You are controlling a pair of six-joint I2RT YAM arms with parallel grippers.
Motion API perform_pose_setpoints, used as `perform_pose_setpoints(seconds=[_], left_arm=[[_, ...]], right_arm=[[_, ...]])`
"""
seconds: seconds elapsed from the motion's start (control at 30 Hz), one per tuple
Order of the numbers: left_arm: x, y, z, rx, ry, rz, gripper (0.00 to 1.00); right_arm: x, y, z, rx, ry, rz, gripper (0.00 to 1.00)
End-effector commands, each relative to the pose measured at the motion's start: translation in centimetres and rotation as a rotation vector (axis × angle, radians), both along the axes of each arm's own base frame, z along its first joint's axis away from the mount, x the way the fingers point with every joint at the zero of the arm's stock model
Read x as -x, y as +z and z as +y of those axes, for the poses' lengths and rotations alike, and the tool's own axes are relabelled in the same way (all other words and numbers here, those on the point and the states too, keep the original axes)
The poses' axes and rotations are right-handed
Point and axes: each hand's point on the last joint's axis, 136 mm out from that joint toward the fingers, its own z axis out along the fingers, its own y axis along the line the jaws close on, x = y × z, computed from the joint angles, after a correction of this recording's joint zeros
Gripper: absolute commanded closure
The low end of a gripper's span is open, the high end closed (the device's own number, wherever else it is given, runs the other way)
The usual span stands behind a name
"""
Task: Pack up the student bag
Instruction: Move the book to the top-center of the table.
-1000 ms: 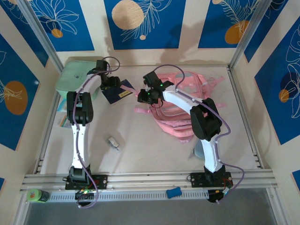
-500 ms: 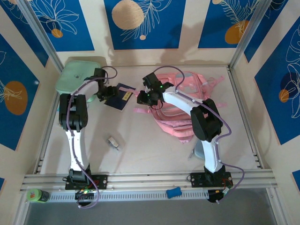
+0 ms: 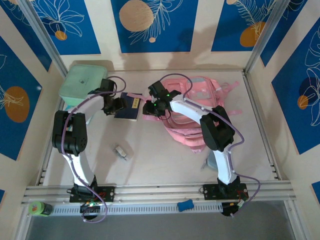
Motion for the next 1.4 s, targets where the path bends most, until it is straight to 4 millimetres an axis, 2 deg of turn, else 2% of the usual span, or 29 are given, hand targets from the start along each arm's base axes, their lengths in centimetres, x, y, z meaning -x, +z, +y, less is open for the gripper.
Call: perform_pose_setpoints(seconds=[0.0, 0.07, 0.2, 0.3, 0.37, 0.5, 0.6, 0.7, 0.8, 0.93, 1.07, 1.13, 1.27, 1.37], left_arm=[[-2.2, 0.3, 0.9, -0.042, 0.007, -0.015, 0.33], [-3.0, -0.1, 1.0, -0.039, 0.000, -0.021, 0.34], [-4.3, -1.0, -0.1, 0.025, -0.063, -0.039, 0.35], [-4.0, -2.6, 0.5, 0.003, -0.054, 0.030, 0.35], [-3.4, -3.4, 0.6, 0.005, -0.050, 0.052, 0.36], [-1.9, -4.3, -0.5, 0.077, -0.065, 0.077, 0.39], [0.0, -4.5, -1.2, 0.118, -0.065, 0.088, 0.42], [2.3, -4.4, -2.2, 0.158, -0.079, 0.100, 0.44], [5.0, -4.2, -2.3, 0.135, -0.079, 0.110, 0.46], [8.0, -3.6, -2.7, 0.144, -0.085, 0.110, 0.47], [10.7, -3.6, -1.2, 0.101, -0.011, 0.112, 0.46], [11.2, -3.5, -0.3, 0.078, 0.021, 0.083, 0.40], [10.5, -3.4, 0.6, 0.027, 0.027, 0.099, 0.38], [9.5, -3.1, 0.6, 0.043, 0.046, 0.066, 0.39]], right_arm=[[0.0, -0.5, 2.2, -0.039, 0.018, 0.053, 0.65], [-0.2, -0.5, 3.1, -0.035, 0.020, 0.053, 0.65], [-1.3, -2.0, 4.4, -0.018, 0.009, 0.067, 0.64], [-1.7, -3.3, 5.3, -0.017, 0.014, 0.093, 0.63], [-2.1, -3.6, 5.6, -0.018, 0.019, 0.083, 0.62], [-2.6, -5.0, 5.7, 0.021, 0.025, 0.088, 0.61], [-2.5, -5.7, 5.8, 0.029, 0.038, 0.106, 0.61], [-2.0, -5.5, 6.5, 0.012, 0.077, 0.109, 0.61], [-0.8, -5.2, 6.6, 0.033, 0.112, 0.118, 0.62], [2.1, -4.1, 7.2, 0.029, 0.182, 0.130, 0.63], [4.2, -3.3, 5.7, 0.088, 0.174, 0.127, 0.62], [4.5, -2.9, 5.0, 0.063, 0.150, 0.127, 0.61], [3.5, -3.3, 4.1, 0.066, 0.119, 0.133, 0.60], [2.7, -3.4, 4.5, 0.046, 0.137, 0.122, 0.58]])
